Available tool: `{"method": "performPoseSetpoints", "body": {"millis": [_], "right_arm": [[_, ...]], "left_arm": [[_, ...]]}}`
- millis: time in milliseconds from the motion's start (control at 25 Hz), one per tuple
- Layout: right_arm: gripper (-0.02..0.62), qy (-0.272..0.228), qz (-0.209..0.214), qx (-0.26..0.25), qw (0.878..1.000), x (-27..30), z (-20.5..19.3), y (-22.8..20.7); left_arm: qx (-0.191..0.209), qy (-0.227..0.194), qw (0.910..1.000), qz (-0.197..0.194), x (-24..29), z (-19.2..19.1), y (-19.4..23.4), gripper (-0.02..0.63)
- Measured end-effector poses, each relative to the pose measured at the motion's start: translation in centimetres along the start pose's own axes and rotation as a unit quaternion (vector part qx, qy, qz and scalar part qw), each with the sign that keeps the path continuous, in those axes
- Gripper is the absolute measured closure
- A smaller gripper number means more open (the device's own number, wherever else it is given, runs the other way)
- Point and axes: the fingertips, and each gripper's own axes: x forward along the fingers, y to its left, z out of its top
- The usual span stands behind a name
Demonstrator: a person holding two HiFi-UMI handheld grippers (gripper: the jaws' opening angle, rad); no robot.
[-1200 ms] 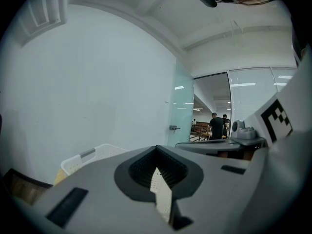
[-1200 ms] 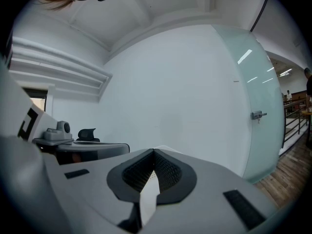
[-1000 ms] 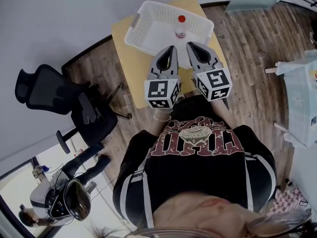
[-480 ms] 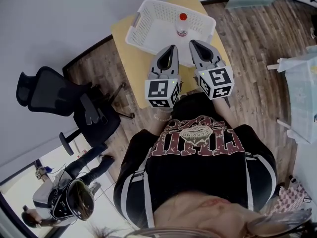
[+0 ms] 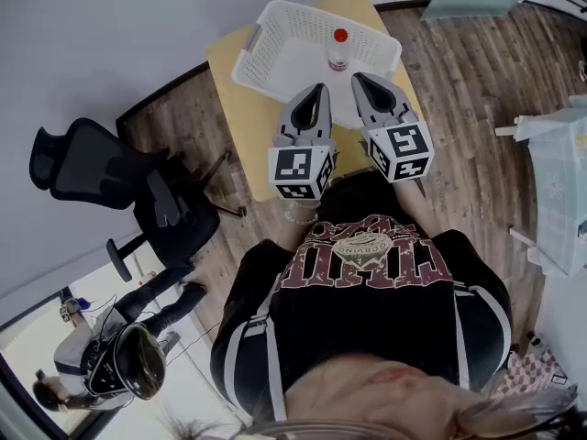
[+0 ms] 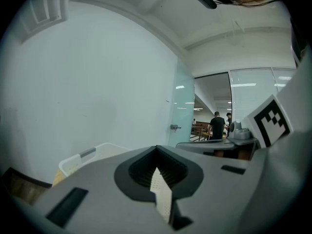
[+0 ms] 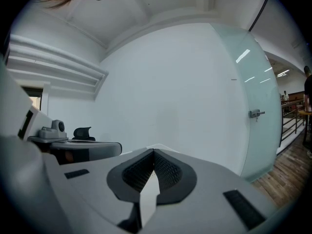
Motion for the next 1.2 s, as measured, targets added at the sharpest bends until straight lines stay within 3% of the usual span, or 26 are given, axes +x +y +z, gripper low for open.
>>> {"method": "performPoseSetpoints", "body": {"millis": [640, 1200], "right_arm": [[0.577, 0.032, 0.056, -0.009, 0.998, 2.4, 0.0, -2.5], [0.577, 0.033, 0.051, 0.003, 0.998, 2.4, 0.1, -4.8]], "left_arm": [[-0.017, 0.013, 0.9983, 0.055, 3.4, -0.4, 0.4, 0.558], [0.01, 0.04, 0.9979, 0.05, 7.0, -1.0, 0.4, 0.558]]}}
